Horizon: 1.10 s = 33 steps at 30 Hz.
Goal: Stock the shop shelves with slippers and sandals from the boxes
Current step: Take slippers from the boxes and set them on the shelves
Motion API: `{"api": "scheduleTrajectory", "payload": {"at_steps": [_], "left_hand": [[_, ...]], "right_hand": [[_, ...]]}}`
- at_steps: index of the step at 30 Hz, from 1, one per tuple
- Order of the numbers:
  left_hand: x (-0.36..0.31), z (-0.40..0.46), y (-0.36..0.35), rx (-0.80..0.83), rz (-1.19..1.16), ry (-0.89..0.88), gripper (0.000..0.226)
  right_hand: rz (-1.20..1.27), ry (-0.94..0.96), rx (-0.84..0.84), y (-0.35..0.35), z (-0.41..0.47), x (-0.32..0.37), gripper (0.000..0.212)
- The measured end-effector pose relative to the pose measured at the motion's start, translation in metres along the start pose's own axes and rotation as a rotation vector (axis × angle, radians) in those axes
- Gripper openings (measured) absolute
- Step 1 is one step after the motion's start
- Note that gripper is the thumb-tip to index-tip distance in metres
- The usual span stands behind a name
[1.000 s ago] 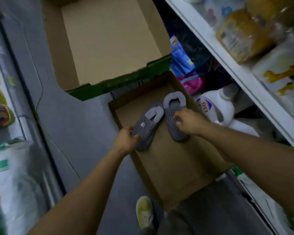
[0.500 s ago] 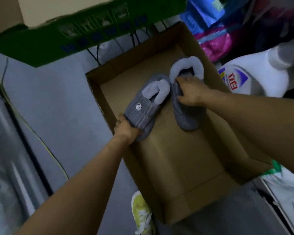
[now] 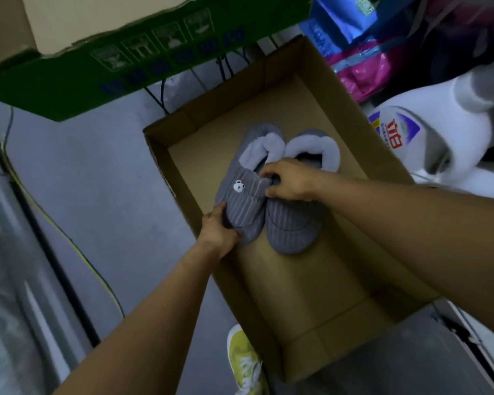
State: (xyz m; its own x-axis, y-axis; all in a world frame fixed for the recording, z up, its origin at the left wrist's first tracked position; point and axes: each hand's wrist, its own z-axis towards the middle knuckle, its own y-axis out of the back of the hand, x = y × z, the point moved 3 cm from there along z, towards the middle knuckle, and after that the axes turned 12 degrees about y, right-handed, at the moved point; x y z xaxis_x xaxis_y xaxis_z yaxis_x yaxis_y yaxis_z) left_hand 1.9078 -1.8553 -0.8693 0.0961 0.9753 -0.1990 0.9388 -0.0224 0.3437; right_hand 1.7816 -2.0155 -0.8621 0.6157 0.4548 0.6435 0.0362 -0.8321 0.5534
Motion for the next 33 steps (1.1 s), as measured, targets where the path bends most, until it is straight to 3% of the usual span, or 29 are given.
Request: {"api": "scheduleTrajectory", "payload": {"at_steps": [2, 7, 12, 20, 29, 33], "left_hand": [[-0.001, -0.003, 0.001, 0.008, -0.04, -0.006, 0.089], [-0.003, -0.02, 0.0, 0.08, -0.167, -0.019, 0.08], [-0.011, -0.053, 0.002, 0.095, -0.19, -0.06, 0.071], [-0.004, -0.13, 0.042, 0.139, -0.42, -0.061, 0.056], [-0.016, -0.262, 0.063, 0.204, -0.348, -0.236, 0.045], [-0.029, -0.335, 0.062, 0.275, -0.213, -0.358, 0.034]], "right_hand": [[0.013, -0.047, 0.025, 0.001, 0.004, 0.003, 0.045], [0.029, -0.057, 0.053, -0.002, -0.004, 0.013, 0.016], [0.032, -0.102, -0.038, -0.008, -0.035, 0.025, 0.022], [0.175, -0.105, -0.165, 0.049, -0.12, 0.07, 0.031], [0.244, -0.122, -0.429, 0.109, -0.26, 0.138, 0.023], [0.265, -0.152, -0.506, 0.13, -0.337, 0.167, 0.022]]}}
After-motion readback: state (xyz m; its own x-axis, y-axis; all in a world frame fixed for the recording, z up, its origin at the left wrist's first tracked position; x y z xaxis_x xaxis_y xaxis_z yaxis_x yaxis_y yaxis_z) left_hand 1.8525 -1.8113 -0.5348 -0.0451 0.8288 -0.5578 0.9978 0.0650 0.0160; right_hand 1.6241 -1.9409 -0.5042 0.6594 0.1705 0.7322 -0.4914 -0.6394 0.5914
